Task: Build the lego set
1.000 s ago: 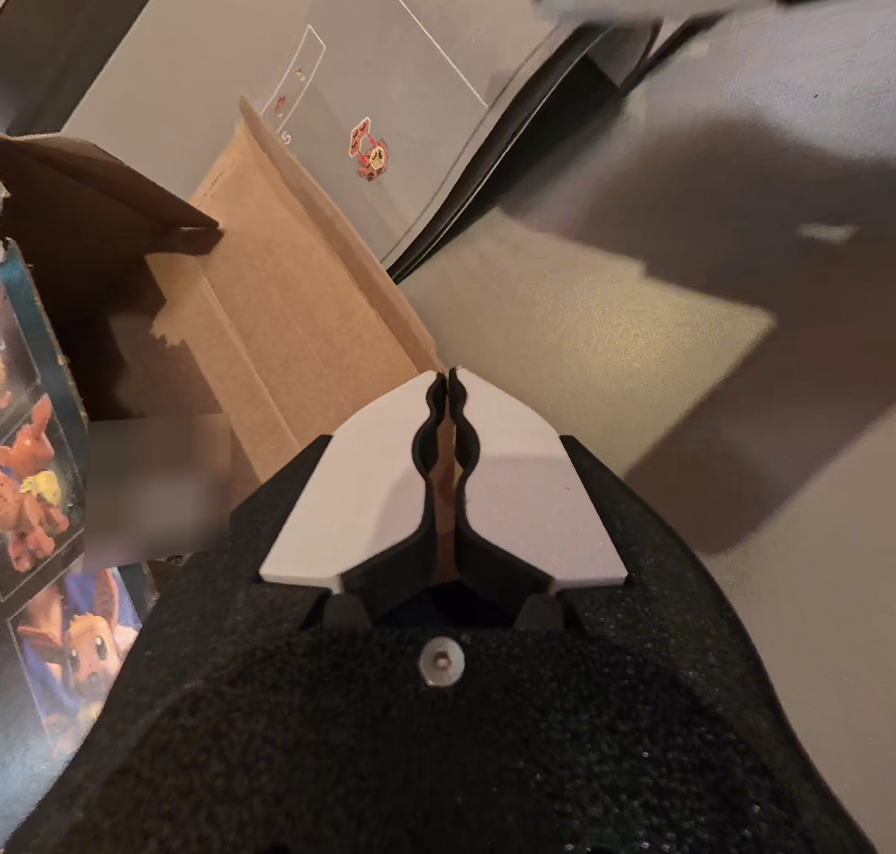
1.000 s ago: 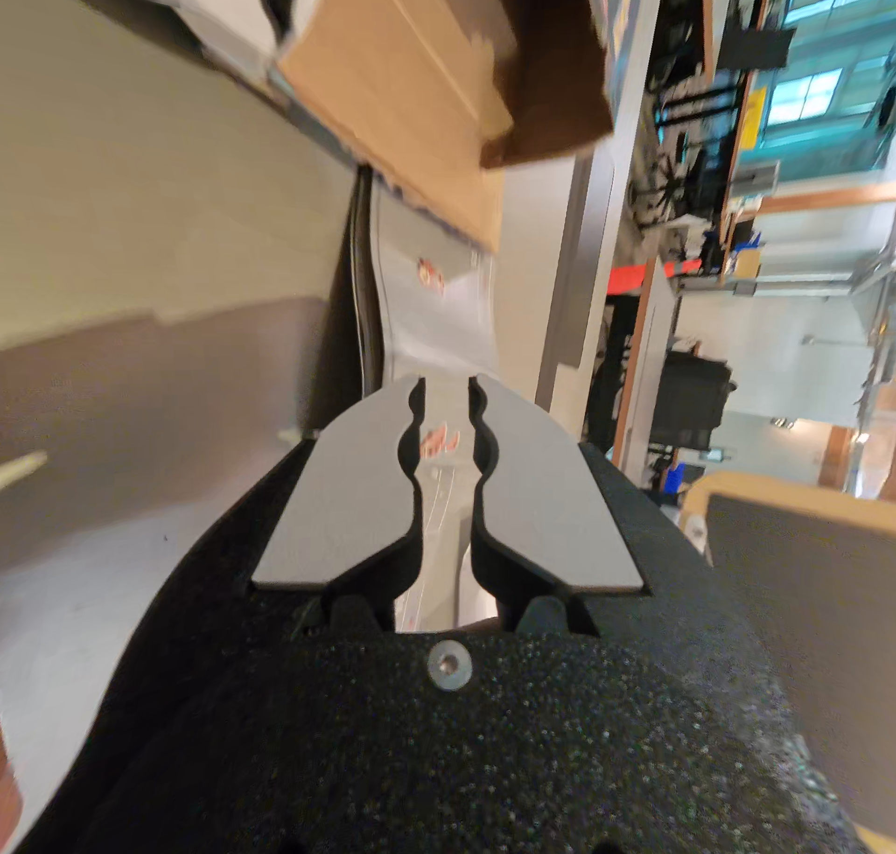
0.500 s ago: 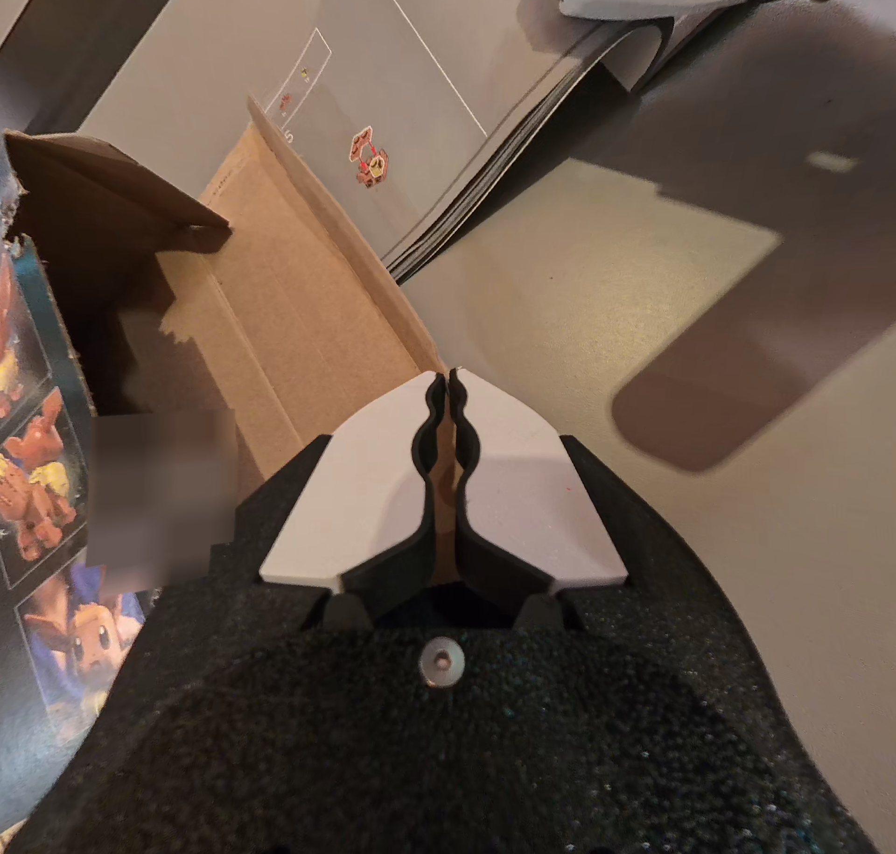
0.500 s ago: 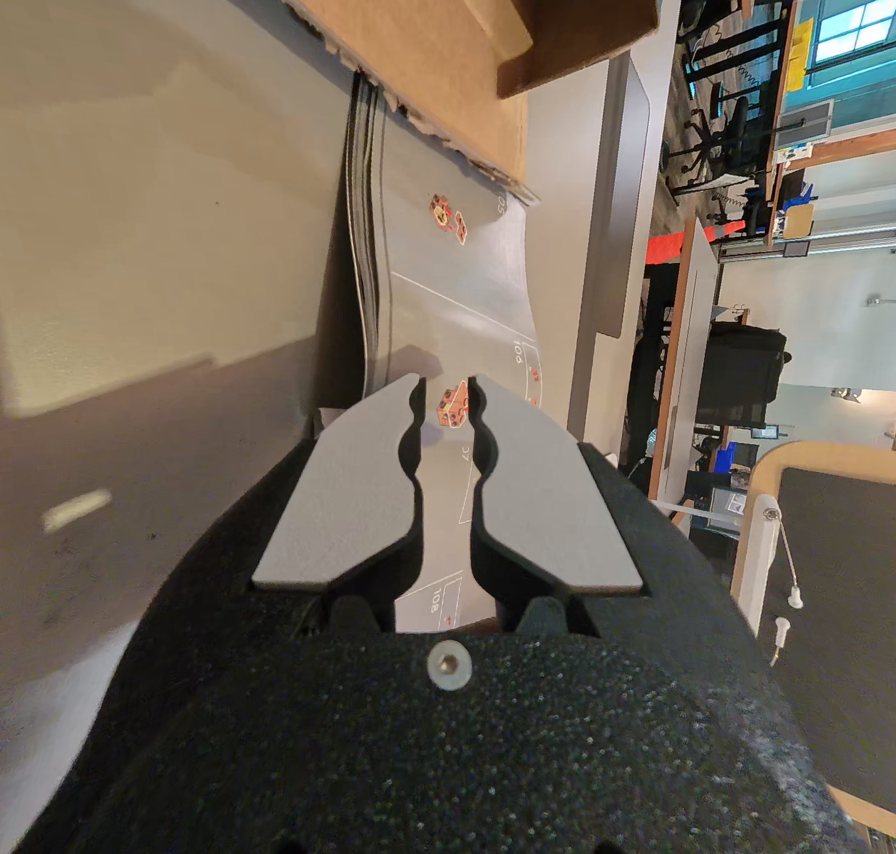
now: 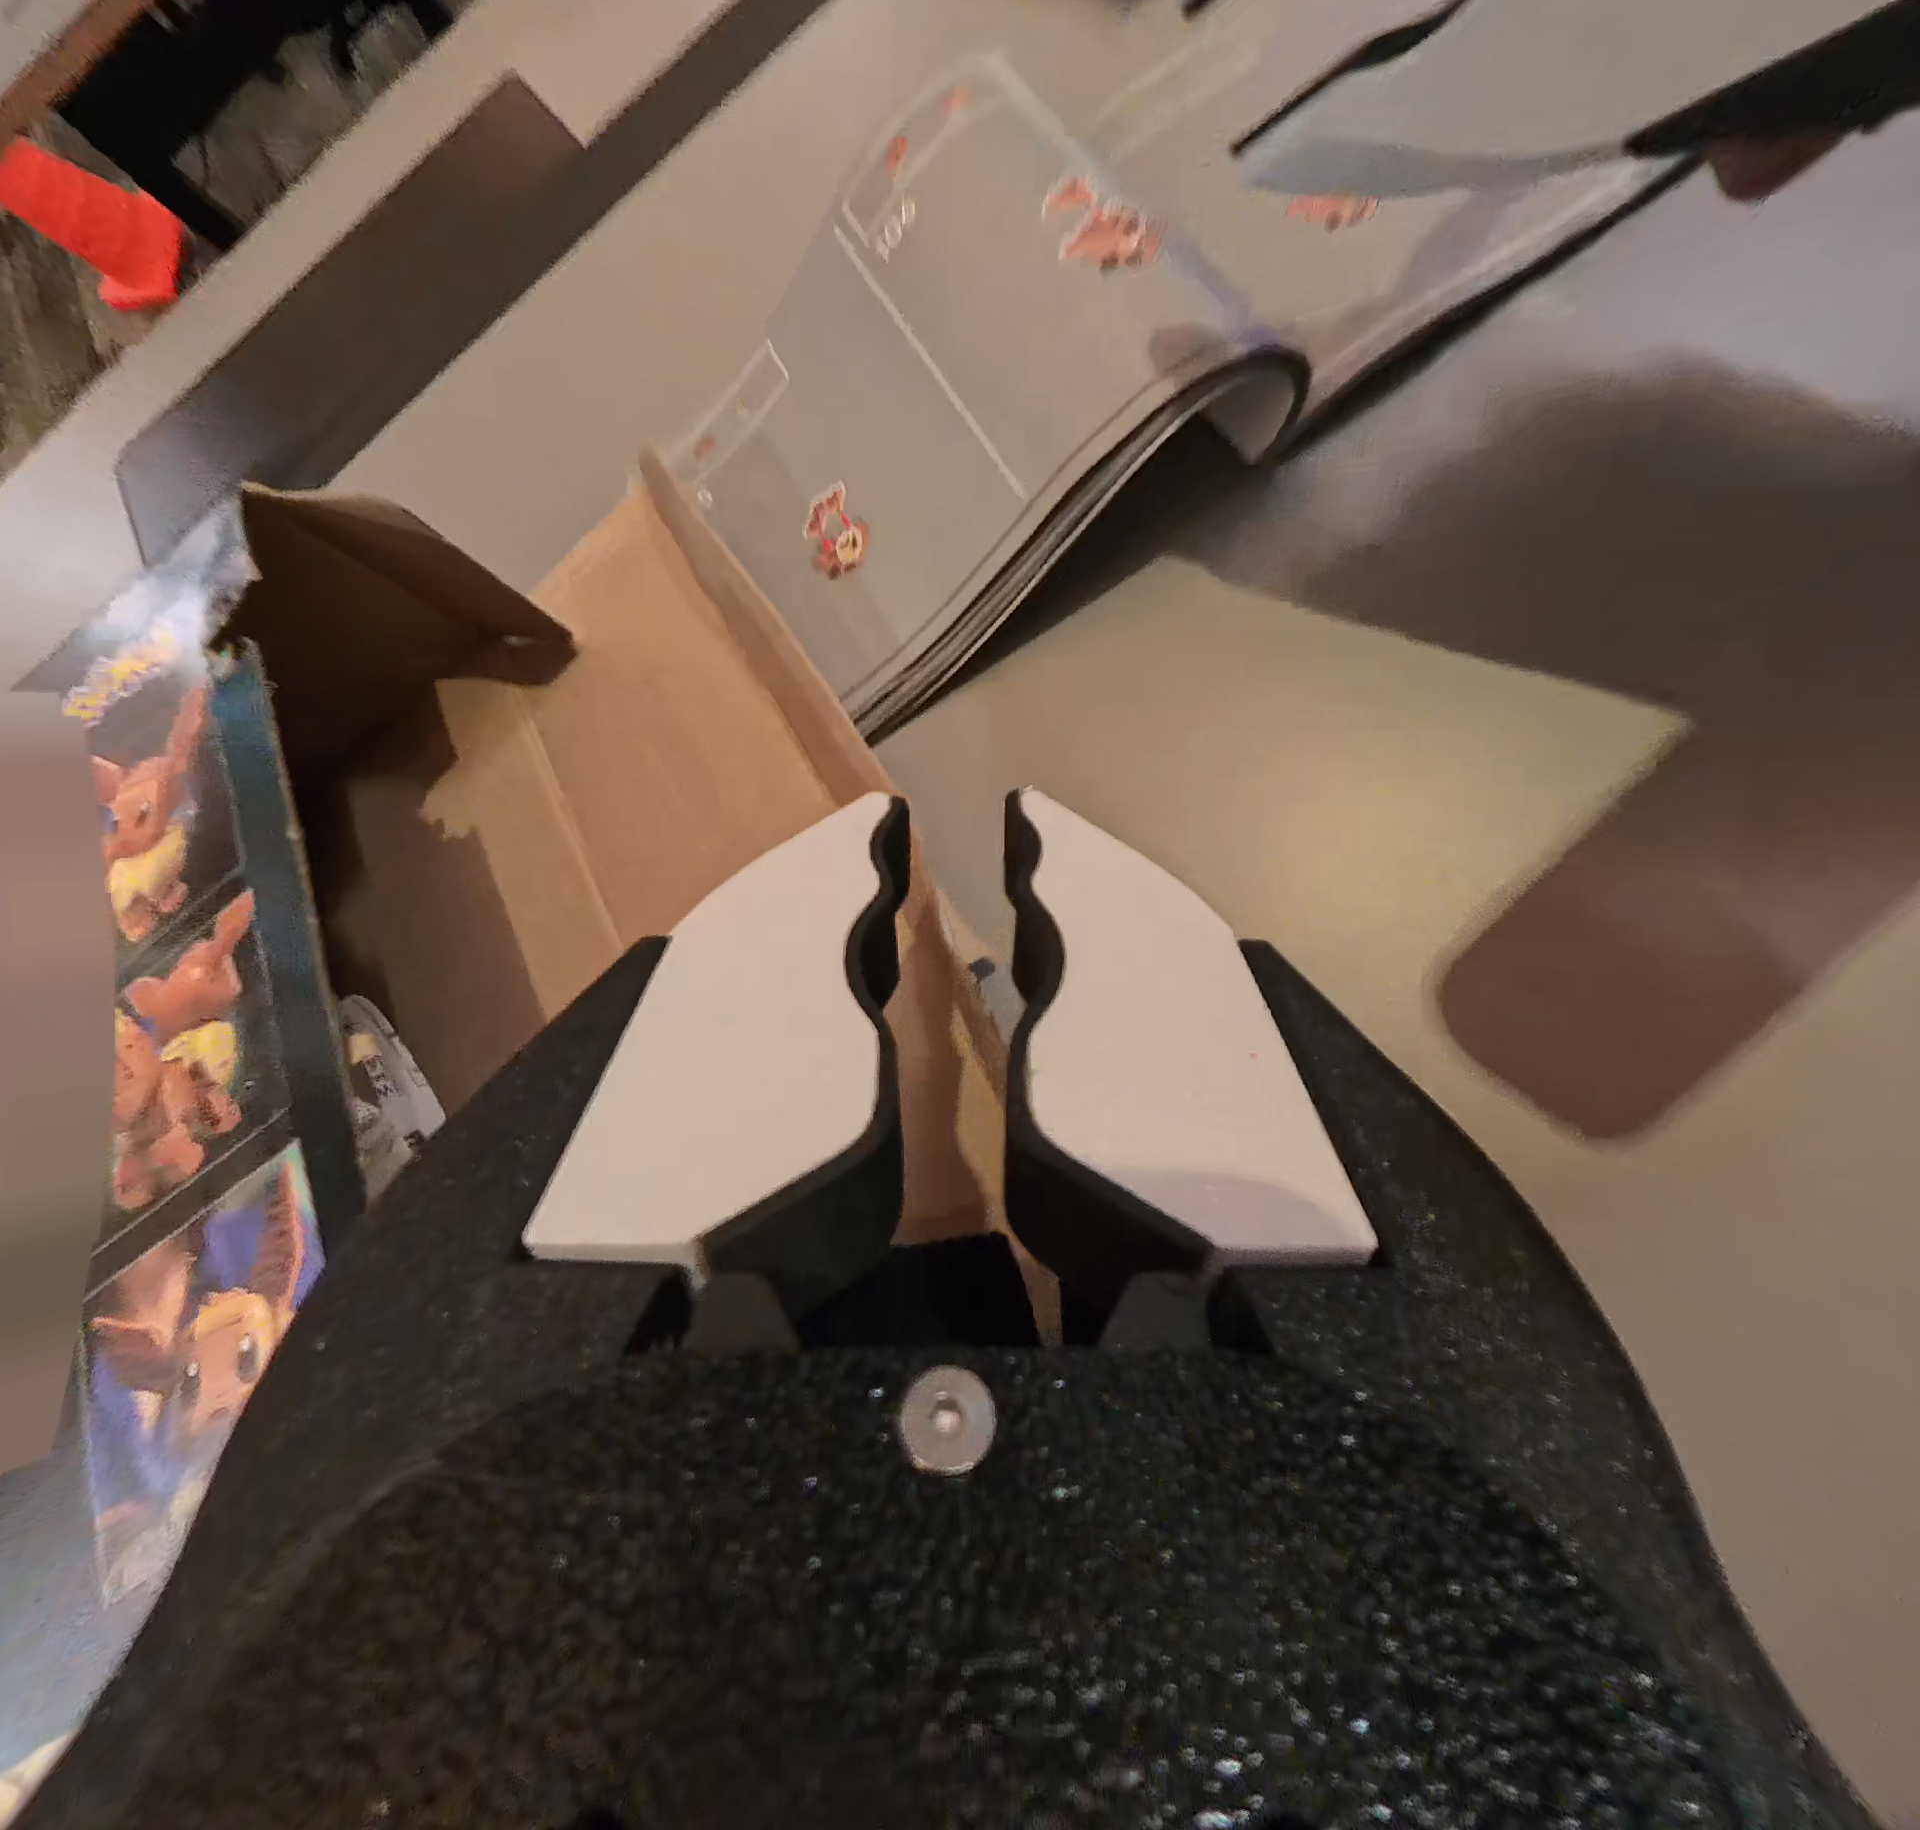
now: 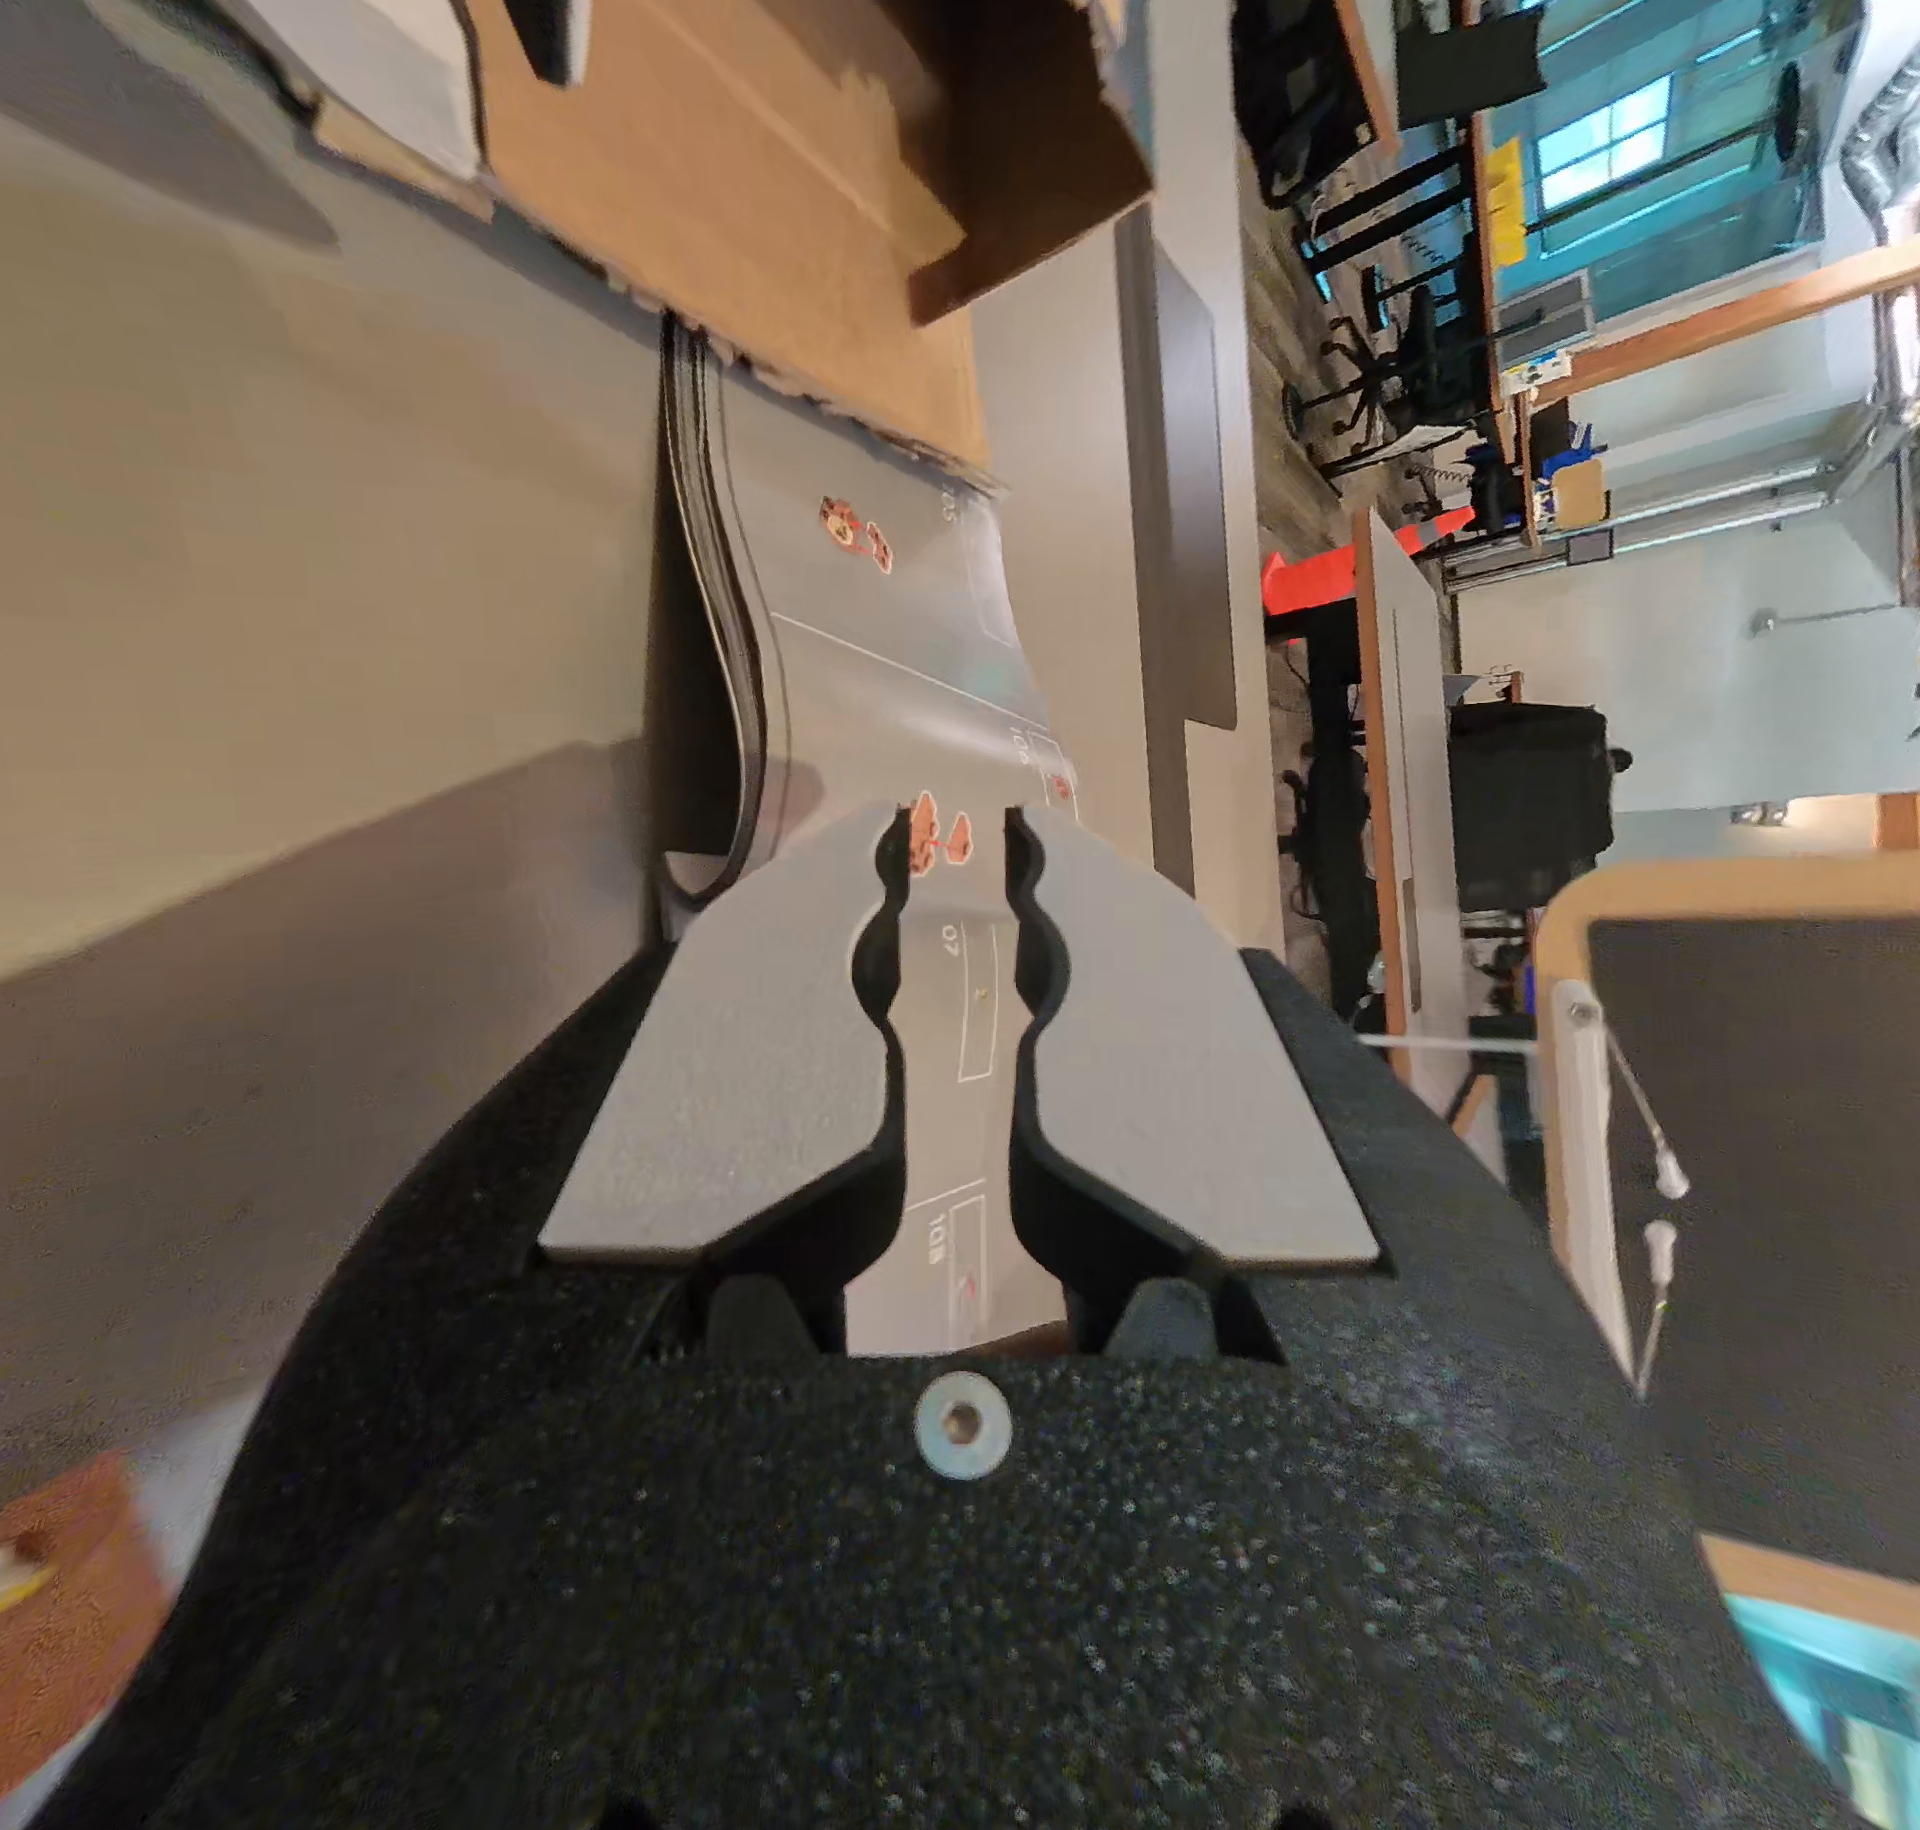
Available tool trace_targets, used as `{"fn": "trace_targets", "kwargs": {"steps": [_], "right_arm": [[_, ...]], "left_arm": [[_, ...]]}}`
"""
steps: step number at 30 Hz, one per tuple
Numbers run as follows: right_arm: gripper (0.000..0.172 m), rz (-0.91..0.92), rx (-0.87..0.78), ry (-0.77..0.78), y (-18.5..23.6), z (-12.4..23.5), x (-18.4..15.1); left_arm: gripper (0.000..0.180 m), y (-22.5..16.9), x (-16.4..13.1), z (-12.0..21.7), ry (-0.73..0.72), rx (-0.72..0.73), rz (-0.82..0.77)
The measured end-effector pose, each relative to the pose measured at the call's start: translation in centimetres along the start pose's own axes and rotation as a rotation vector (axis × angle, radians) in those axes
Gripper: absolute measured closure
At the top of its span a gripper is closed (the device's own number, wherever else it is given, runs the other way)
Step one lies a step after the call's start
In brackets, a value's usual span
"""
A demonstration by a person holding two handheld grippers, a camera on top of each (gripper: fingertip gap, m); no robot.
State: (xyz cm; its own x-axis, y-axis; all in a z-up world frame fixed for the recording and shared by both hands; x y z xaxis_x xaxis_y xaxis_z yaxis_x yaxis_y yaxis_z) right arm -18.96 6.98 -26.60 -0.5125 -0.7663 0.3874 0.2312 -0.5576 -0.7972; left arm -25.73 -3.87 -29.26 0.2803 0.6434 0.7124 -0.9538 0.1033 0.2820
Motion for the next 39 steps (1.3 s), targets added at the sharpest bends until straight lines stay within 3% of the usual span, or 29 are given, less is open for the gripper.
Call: {"fn": "trace_targets", "kwargs": {"steps": [5,10,17,21,25,28,33,39], "right_arm": [[0.155,-0.2,0.038,-0.053,1.3,5.7,-1.5],[0.154,-0.427,0.073,-0.066,2.8,13.7,-4.1],[0.154,-0.551,0.008,-0.018,0.6,24.4,-11.4],[0.153,-0.47,-0.001,0.059,-3.0,26.9,-17.3],[0.153,-0.418,0.113,0.102,-5.9,24.5,-21.9],[0.153,-0.432,0.227,0.165,-7.0,19.4,-24.8],[0.149,-0.448,0.414,0.363,-4.9,11.1,-29.0],[0.145,-0.465,0.466,0.415,-3.9,8.3,-30.3]], "left_arm": [[0.159,-1.2,3.8,2.2,-0.283,-0.002,0.022],[0.159,-4.7,7.0,2.5,-0.523,-0.11,0.059],[0.159,-8.4,8.1,0.1,-0.565,-0.211,0.101],[0.16,-8.7,7.7,-0.7,-0.554,-0.234,0.119],[0.163,-7.9,7.6,-0.7,-0.575,-0.228,0.177],[0.165,-7.7,7.6,-0.9,-0.564,-0.222,0.195],[0.165,-8.0,7.5,-1.4,-0.532,-0.198,0.157],[0.165,-8.2,7.6,-1.7,-0.518,-0.214,0.145]]}}
Point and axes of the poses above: each gripper's, where its closed fingertips meet, z back along the fingers, x out of its top, y = z × x across the jaws, the point moved 2 cm from there along z, back along the fingers, and after that the axes turned 2 degrees about -x, right-handed, at the moved point
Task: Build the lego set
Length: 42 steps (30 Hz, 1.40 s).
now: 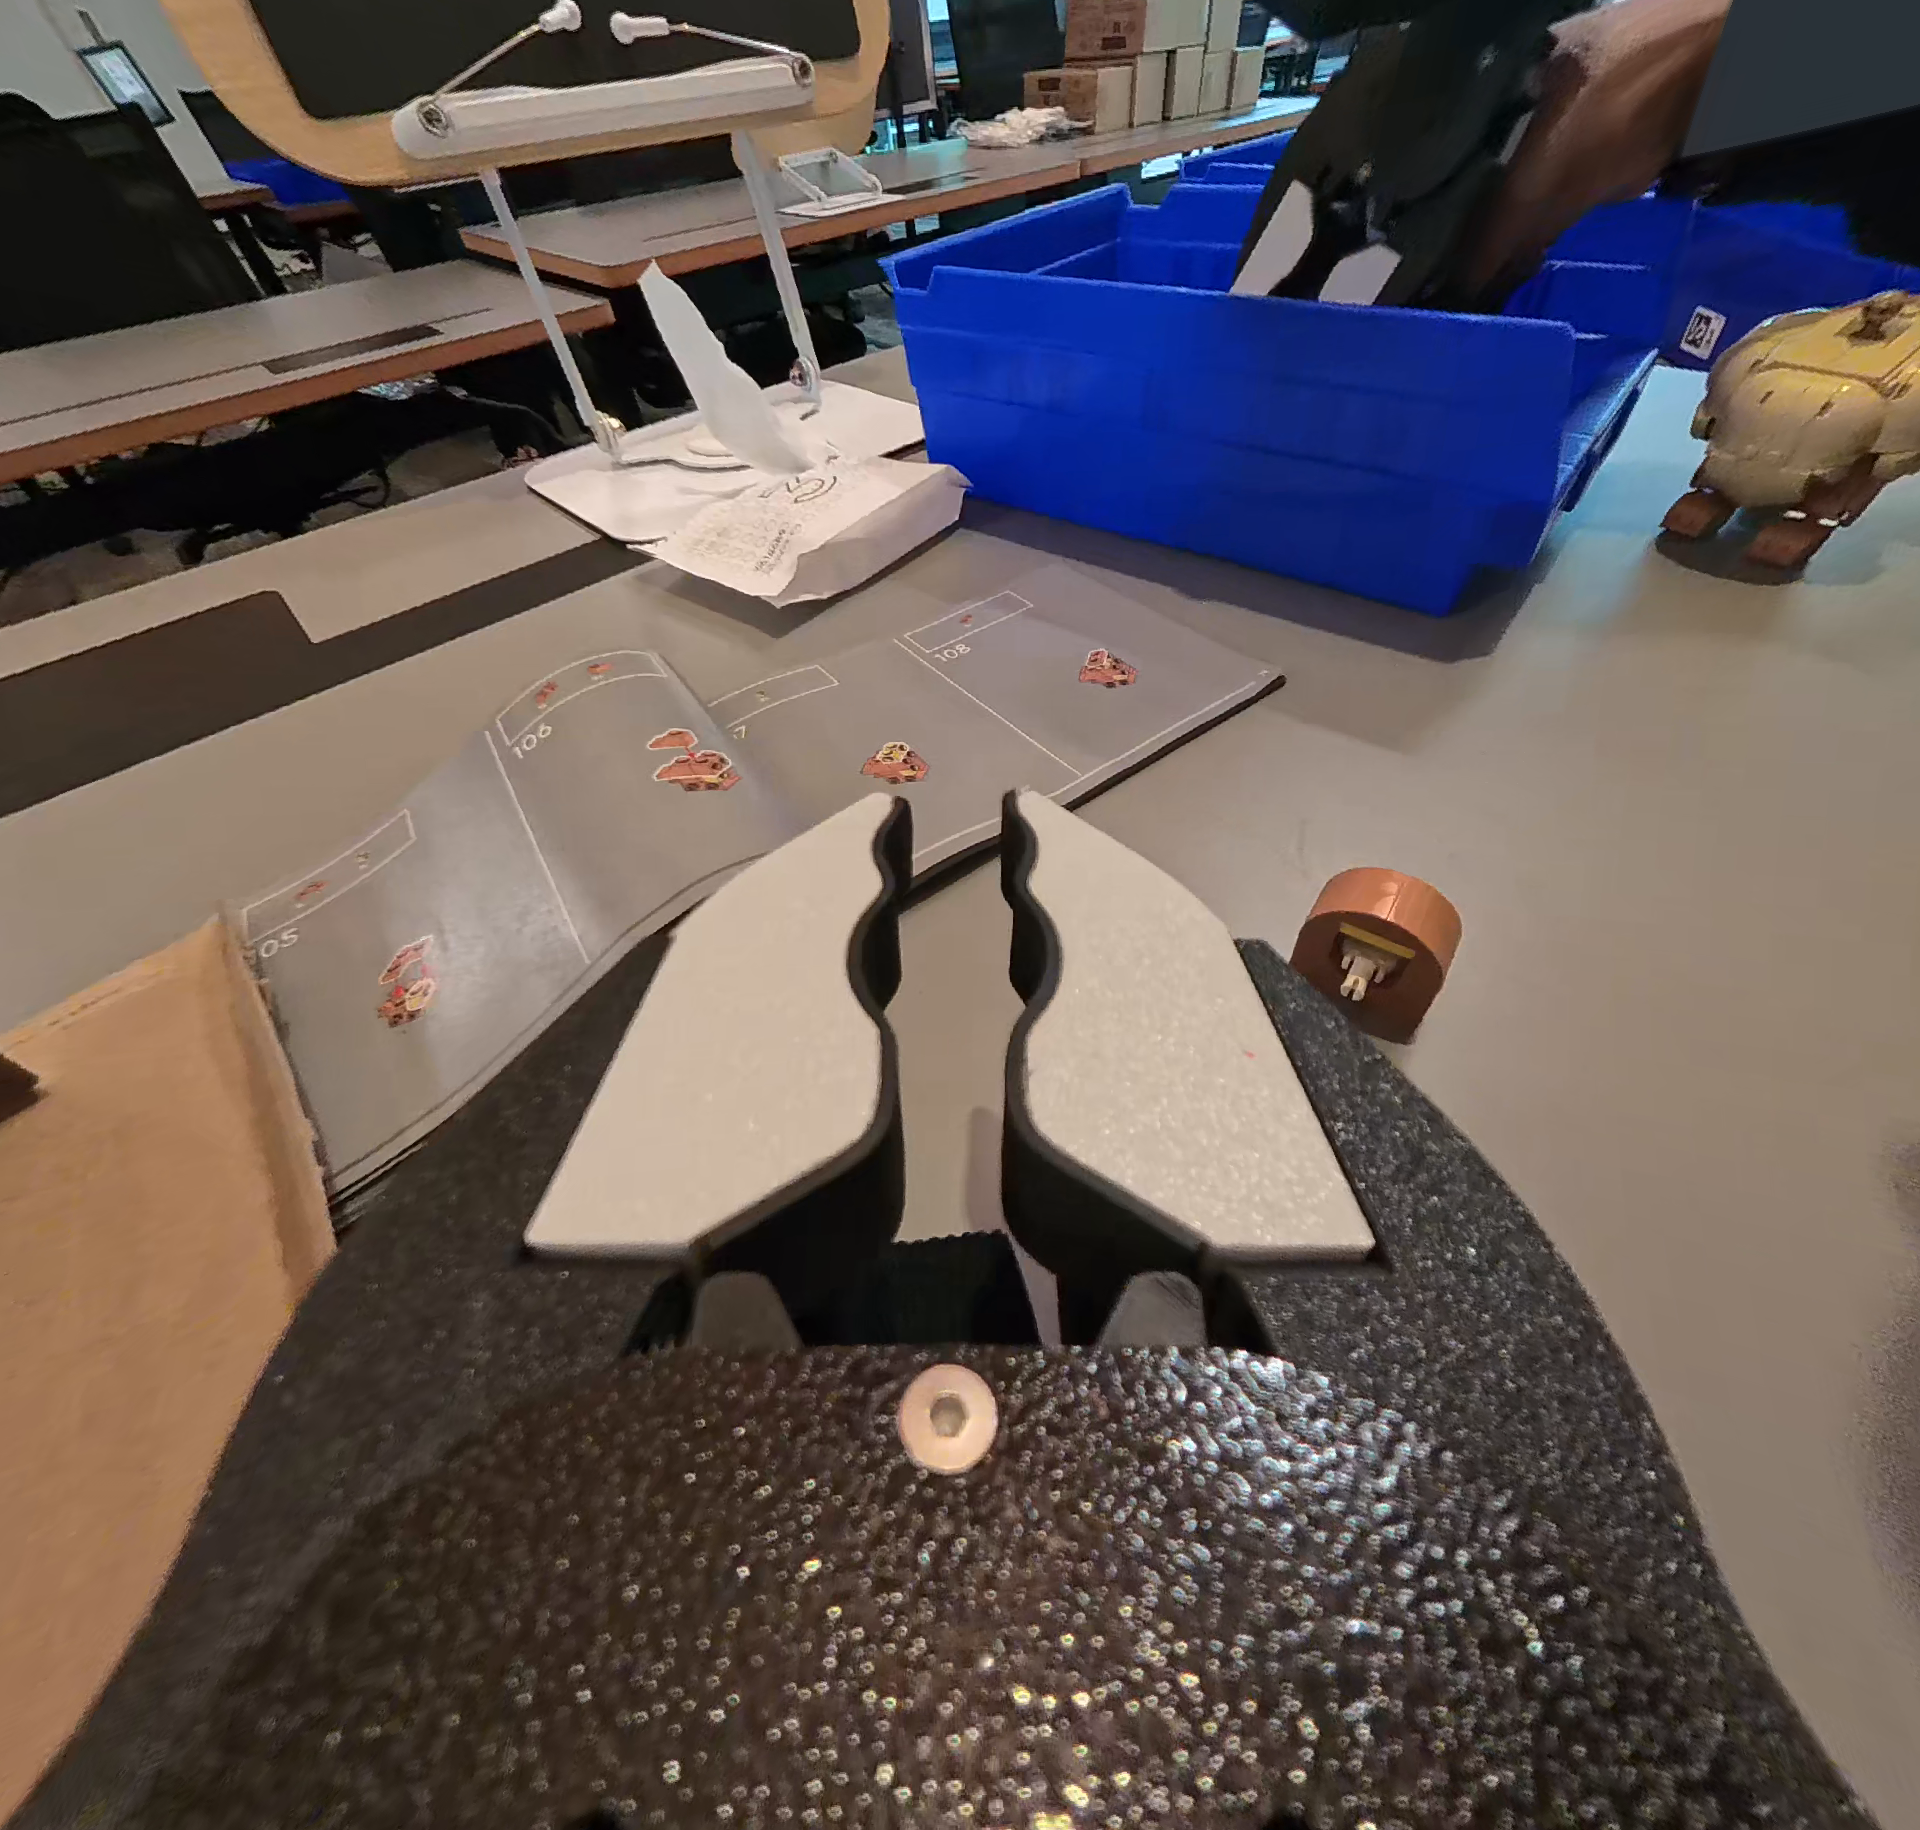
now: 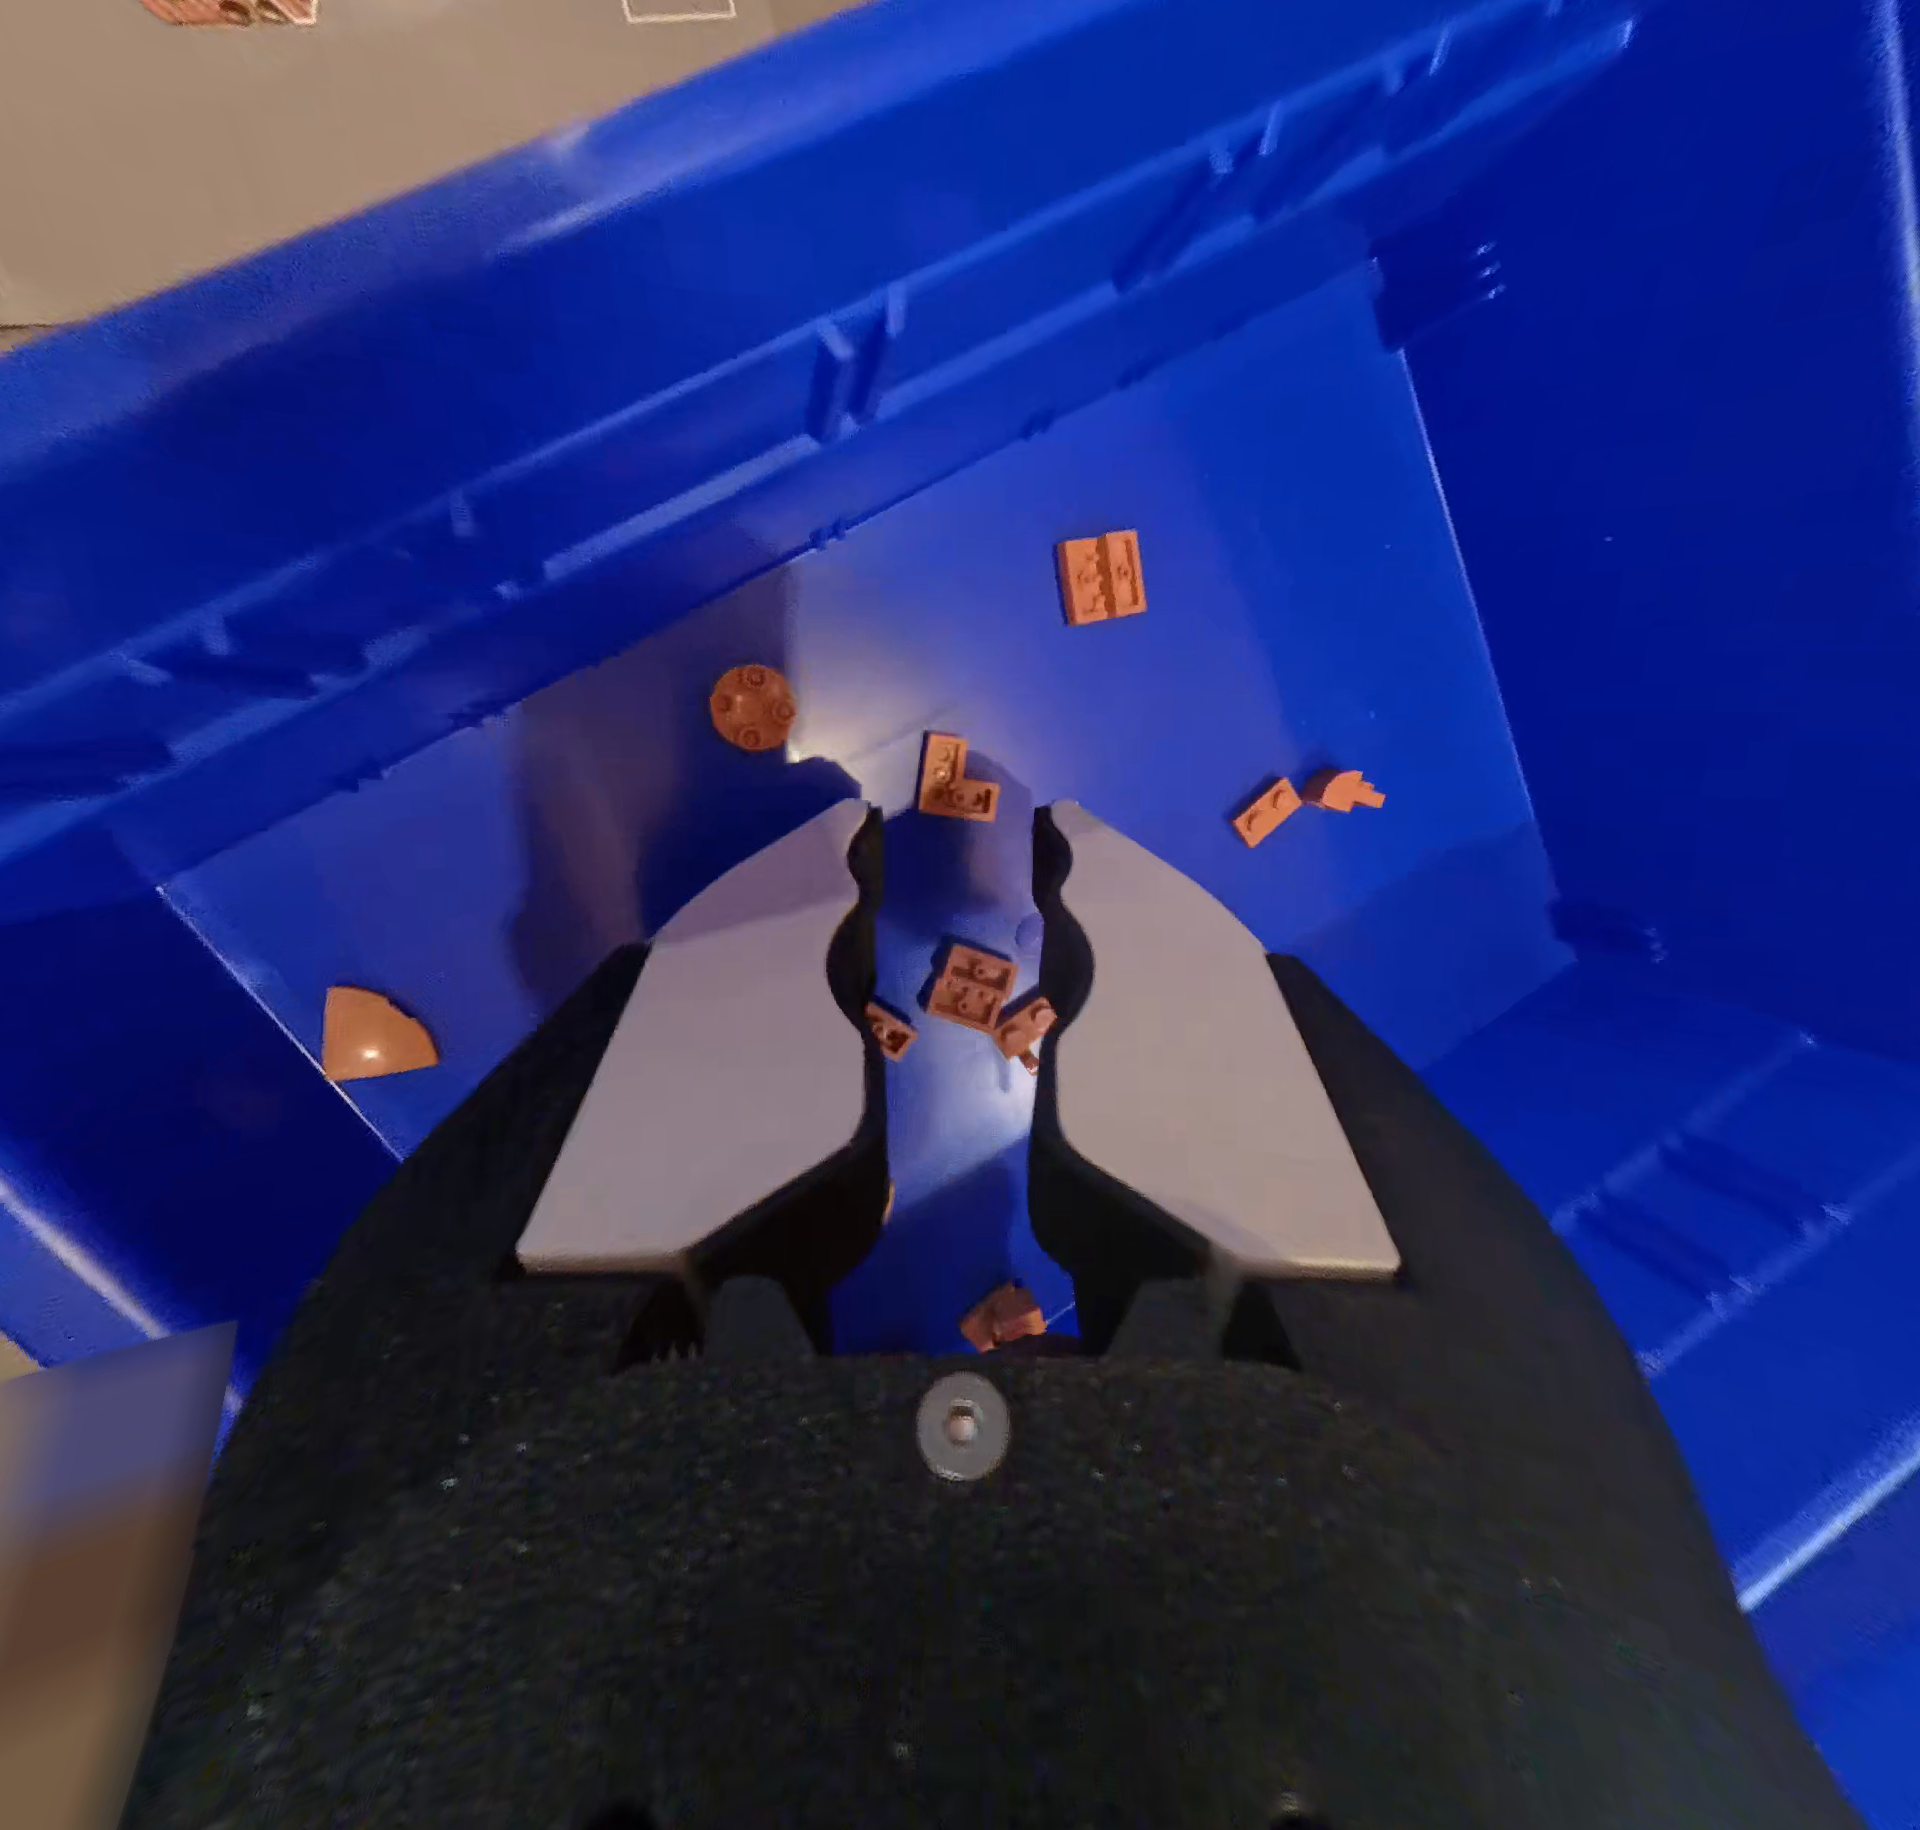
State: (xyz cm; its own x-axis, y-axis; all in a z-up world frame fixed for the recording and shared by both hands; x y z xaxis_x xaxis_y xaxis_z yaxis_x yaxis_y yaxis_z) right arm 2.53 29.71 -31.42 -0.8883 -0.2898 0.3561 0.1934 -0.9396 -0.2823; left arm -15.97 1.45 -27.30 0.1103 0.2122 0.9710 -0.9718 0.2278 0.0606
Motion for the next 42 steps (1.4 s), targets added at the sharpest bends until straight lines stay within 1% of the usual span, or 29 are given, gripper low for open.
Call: {"fn": "trace_targets", "kwargs": {"steps": [5,8,10,11,12,15,17,18,21,23,24,26,27,29,32,34,36,39,42], "right_arm": [[0.14,-0.055,0.049,0.025,-0.2,-1.3,-0.3],[0.14,-0.093,0.091,0.047,-0.1,-1.9,-0.4],[0.143,-0.112,0.1,0.051,-0.2,-2.1,-0.3],[0.152,-0.113,0.098,0.061,-0.2,-2.1,-0.3],[0.156,-0.108,0.097,0.072,-0.2,-2.1,-0.4],[0.156,-0.126,0.088,0.084,-0.1,-1.8,-0.6],[0.156,-0.14,0.064,0.051,0.2,-0.3,-0.6],[0.156,-0.156,0.045,0.012,0.5,1.0,-0.3],[0.156,-0.181,-0.005,-0.156,3.1,7.0,1.3],[0.156,-0.162,-0.034,-0.248,6.6,10.8,2.1],[0.156,-0.145,-0.041,-0.278,8.7,12.1,2.4],[0.156,-0.121,-0.029,-0.317,13.3,13.0,2.9],[0.156,-0.113,-0.021,-0.326,15.5,12.6,3.3],[0.156,-0.113,-0.025,-0.333,18.9,10.7,3.9],[0.156,-0.129,-0.057,-0.333,21.4,6.9,4.7],[0.156,-0.155,-0.043,-0.345,22.3,5.0,5.3],[0.155,-0.155,-0.033,-0.368,22.9,4.1,5.8],[0.148,-0.175,-0.041,-0.429,22.4,4.2,6.3],[0.145,-0.218,-0.036,-0.515,21.7,4.8,6.4]], "left_arm": [[0.165,0.1,0.0,-0.2,0.004,-0.022,0.008],[0.165,-0.1,0.2,0.0,-0.017,-0.02,-0.012],[0.166,-0.3,0.3,0.2,-0.03,-0.018,-0.031],[0.166,-0.4,0.3,0.3,-0.029,-0.016,-0.04],[0.166,-0.5,0.2,0.3,-0.023,-0.013,-0.049],[0.166,-0.6,0.1,0.6,-0.017,-0.004,-0.073],[0.167,-0.7,0.0,0.9,-0.019,0.002,-0.083],[0.167,-0.7,0.0,1.1,-0.02,0.006,-0.084],[0.168,-0.3,-0.3,1.7,-0.01,0.036,-0.071],[0.169,0.2,-0.6,1.9,0.014,0.064,-0.049],[0.169,0.4,-0.7,1.9,0.026,0.07,-0.038],[0.169,0.5,-1.1,1.7,0.059,0.076,-0.023],[0.169,0.4,-1.3,1.6,0.076,0.075,-0.027],[0.17,0.2,-1.6,1.2,0.112,0.076,-0.052],[0.17,-0.2,-2.0,0.8,0.156,0.078,-0.104],[0.17,-0.5,-2.1,0.8,0.159,0.08,-0.132],[0.17,-0.6,-2.0,0.8,0.15,0.085,-0.148],[0.17,-0.4,-1.9,0.9,0.144,0.1,-0.148],[0.17,-0.3,-2.3,0.6,0.177,0.096,-0.138]]}}
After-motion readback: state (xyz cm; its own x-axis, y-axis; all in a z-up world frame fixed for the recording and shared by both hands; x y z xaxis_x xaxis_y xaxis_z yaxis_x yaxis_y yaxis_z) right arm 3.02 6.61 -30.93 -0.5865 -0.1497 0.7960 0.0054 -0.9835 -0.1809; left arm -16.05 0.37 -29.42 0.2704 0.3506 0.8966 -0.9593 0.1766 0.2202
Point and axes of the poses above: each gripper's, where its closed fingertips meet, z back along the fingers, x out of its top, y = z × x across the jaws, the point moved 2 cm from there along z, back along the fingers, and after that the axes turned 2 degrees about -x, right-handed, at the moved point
